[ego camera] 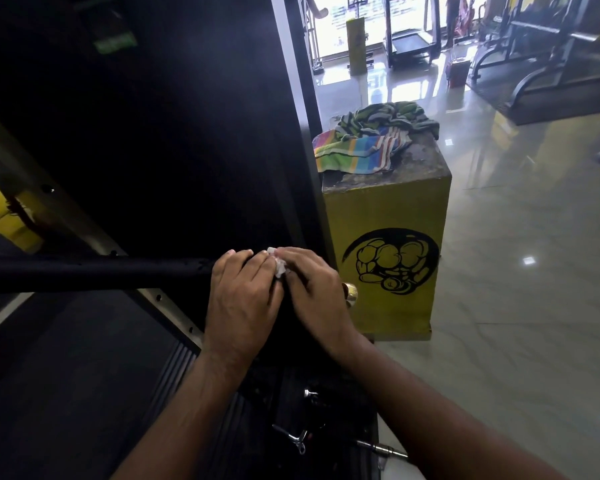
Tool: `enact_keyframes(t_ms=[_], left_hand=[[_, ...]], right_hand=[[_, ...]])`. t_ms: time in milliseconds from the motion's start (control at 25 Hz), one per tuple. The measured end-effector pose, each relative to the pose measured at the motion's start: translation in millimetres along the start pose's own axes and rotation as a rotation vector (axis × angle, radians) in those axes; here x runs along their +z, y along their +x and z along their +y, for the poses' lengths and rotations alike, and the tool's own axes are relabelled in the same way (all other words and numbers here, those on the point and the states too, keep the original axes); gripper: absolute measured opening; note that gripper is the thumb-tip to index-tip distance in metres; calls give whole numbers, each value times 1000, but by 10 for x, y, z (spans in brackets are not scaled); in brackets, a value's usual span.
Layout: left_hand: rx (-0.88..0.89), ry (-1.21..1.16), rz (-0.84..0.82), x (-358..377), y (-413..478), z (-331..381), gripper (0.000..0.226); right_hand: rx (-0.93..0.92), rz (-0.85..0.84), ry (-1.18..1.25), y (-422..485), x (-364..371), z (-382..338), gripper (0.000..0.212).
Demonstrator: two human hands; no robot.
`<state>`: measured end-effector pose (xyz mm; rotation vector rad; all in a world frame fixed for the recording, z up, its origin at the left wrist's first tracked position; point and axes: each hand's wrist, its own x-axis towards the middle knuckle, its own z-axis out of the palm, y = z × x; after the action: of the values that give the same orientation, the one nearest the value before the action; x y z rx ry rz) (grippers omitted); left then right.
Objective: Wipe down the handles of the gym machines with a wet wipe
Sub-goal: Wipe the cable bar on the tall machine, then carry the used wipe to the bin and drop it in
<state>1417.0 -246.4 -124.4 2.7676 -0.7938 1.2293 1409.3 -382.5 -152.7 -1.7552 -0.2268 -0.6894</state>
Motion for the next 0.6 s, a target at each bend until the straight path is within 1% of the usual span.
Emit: enact_keyframes(t_ms=[80, 160, 200, 320, 360, 440, 480, 520, 600], left_hand=[[-15, -15, -9, -13, -34, -3, 30], [-14, -15, -28, -5, -61, -23, 32], [-6, -15, -37, 11, -75, -39, 31], [-1, -22, -78, 81, -137, -83, 31], [-3, -25, -97, 102, -154, -94, 31], [5, -11, -145, 146, -189, -104, 31], [11, 4, -174, 176, -215, -102, 31], [16, 17, -202, 205, -239, -102, 30], [24, 32, -257, 250, -275, -110, 28]], right_hand=[[-81, -62, -87, -62, 71, 110, 32], [-101, -87, -164, -134, 46, 316, 33], [-68, -101, -215, -163, 12, 436, 33], [162, -157, -370, -272, -42, 807, 31], [214, -188, -407, -315, -33, 910, 31], [238, -262, -504, -390, -7, 1024, 28], [262, -284, -563, -419, 8, 1061, 23], [312, -295, -604, -442, 18, 1087, 17], [425, -274, -593, -486, 18, 1108, 13]])
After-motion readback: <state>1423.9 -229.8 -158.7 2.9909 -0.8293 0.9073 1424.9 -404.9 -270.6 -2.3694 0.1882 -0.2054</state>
